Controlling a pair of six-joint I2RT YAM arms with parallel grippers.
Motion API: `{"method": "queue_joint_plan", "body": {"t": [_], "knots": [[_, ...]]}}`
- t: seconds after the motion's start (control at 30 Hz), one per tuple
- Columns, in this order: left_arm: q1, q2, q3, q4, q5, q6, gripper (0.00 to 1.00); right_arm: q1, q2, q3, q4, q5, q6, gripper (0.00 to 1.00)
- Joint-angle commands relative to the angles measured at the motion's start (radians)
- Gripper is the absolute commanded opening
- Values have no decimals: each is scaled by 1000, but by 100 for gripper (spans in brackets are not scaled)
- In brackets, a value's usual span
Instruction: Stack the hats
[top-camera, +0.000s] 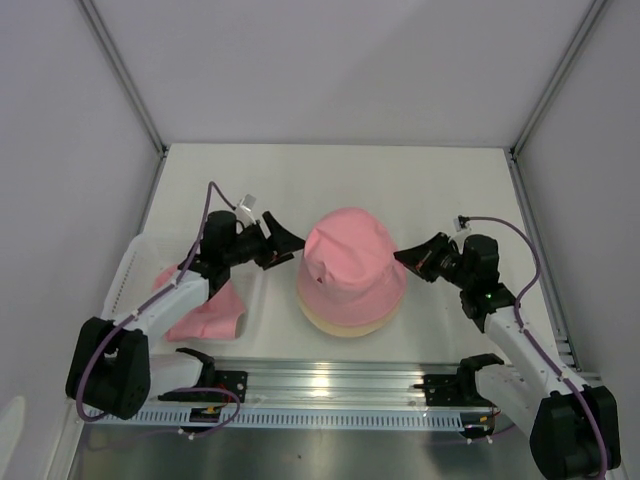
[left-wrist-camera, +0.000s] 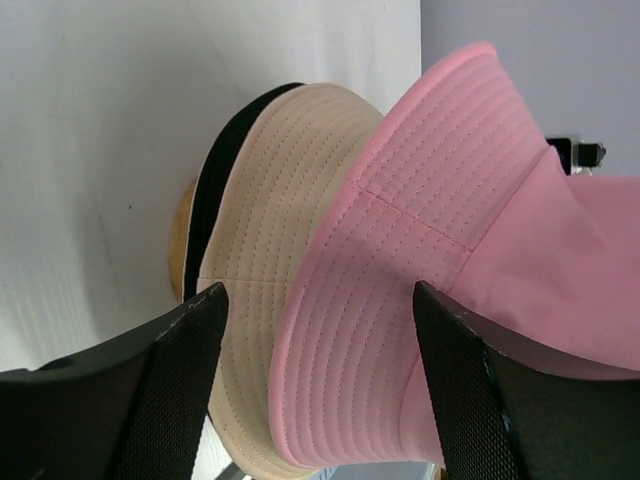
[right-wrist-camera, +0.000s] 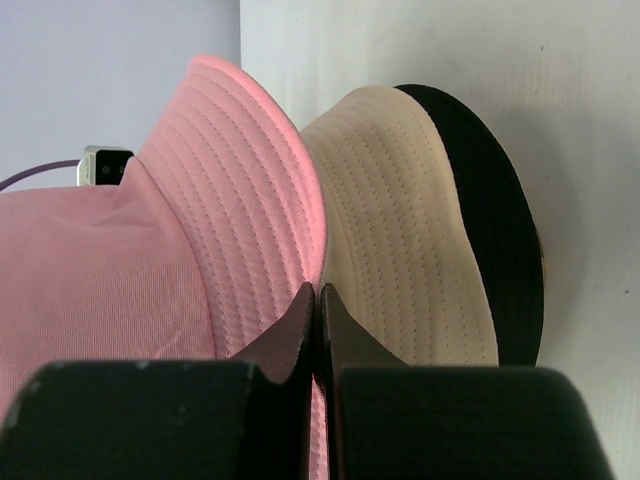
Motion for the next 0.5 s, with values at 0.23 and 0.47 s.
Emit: {"method": "queue_joint_plan", "body": {"t": [0.23,0.47], "knots": [[7,74,-40,328,200,-27,77,14,42,-23,57,21,-37,0],[2,99,-74,469,253,-79,72,20,60,-29,68,29,-45,0]]}}
